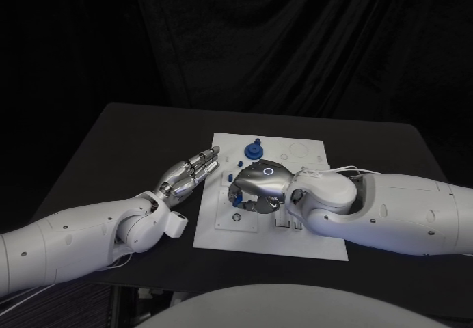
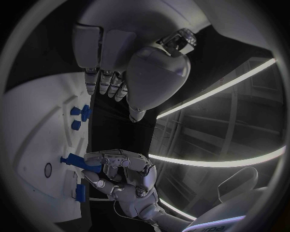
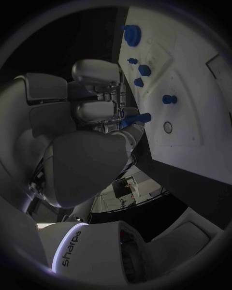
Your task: Assemble the parts on the task board
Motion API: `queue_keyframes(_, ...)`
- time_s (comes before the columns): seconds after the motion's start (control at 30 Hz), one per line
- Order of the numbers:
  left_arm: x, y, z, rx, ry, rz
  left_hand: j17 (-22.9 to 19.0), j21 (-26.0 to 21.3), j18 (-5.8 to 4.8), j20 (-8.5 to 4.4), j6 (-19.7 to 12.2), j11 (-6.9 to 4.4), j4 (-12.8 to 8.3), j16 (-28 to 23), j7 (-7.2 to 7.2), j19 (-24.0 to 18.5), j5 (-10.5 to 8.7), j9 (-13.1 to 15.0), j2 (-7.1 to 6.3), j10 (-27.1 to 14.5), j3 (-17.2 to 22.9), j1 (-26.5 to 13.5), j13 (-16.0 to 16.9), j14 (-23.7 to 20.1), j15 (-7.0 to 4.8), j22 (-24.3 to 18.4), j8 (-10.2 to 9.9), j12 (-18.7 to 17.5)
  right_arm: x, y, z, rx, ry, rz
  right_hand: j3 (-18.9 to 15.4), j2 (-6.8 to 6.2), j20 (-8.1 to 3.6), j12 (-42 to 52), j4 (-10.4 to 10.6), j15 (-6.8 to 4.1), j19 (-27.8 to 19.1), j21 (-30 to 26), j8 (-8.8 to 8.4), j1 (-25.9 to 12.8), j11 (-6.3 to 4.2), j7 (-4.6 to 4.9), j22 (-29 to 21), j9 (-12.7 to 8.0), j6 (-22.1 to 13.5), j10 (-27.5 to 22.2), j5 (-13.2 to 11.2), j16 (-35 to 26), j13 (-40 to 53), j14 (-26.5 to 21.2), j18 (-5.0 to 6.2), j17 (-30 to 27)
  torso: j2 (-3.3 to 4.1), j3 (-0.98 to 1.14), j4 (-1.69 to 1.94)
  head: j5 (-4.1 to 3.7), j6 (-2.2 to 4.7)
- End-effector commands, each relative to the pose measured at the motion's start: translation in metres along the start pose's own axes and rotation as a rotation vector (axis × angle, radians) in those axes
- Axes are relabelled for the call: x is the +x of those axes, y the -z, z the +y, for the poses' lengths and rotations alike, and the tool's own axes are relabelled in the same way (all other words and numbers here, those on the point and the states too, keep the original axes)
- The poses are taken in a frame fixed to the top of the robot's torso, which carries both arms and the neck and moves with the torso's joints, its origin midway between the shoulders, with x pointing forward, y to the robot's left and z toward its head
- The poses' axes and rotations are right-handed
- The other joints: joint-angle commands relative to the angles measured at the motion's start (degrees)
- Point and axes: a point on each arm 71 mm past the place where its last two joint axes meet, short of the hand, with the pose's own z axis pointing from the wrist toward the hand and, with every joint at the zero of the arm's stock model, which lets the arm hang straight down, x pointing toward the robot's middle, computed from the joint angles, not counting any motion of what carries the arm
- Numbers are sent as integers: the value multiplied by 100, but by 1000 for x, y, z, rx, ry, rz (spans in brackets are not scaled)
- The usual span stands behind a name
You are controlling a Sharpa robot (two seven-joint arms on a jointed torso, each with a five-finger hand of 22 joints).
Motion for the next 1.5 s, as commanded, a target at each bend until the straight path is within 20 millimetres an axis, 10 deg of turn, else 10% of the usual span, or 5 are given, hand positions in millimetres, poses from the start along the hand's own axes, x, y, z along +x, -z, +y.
queue_keyframes(0.03, 2, 0, -5, 84, 14, 11, -9, -8, 123, 51, -3, 44, 0, -21, -2, 3, -19, 5, 8, -8, 42, 77, 5, -3, 34, 6, 20, 14, 6, 0, 3, -20, 21, 37, 9, 8, -31, -29, -50, -20, 7, -21, -36, 70, -94, 8, 1016, 3, 40, 141, -14, -36, 5, 18, -24, -11, 5, -1, 15, -1, -1)
queue_keyframes(0.87, 2, 0, -4, 82, 19, 14, -9, -8, 129, 77, 0, 90, 60, -21, -165, 3, -31, 6, 29, -15, 44, 6, 4, -3, 57, 3, 21, 11, 25, 1, 10, -18, -17, 58, -16, -11, -35, -46, -29, -23, 7, -19, -66, 24, -100, 5, 1016, 1, 47, 197, -65, -36, 7, 24, -25, -2, 8, -1, -50, 32, -1)
queue_keyframes(1.5, 3, -1, -2, 71, 22, 17, -9, -7, 129, 84, 25, 85, 46, -21, -132, 5, -49, 10, 29, -20, 49, -1, 2, -3, 63, 6, 26, -1, 34, -1, 9, -9, -19, 98, -35, -55, -17, -200, 31, 13, -35, -96, -242, -58, -51, 39, 993, -55, -132, 78, -210, -96, -27, -12, -13, -81, -2, 1, -28, -17, -1)
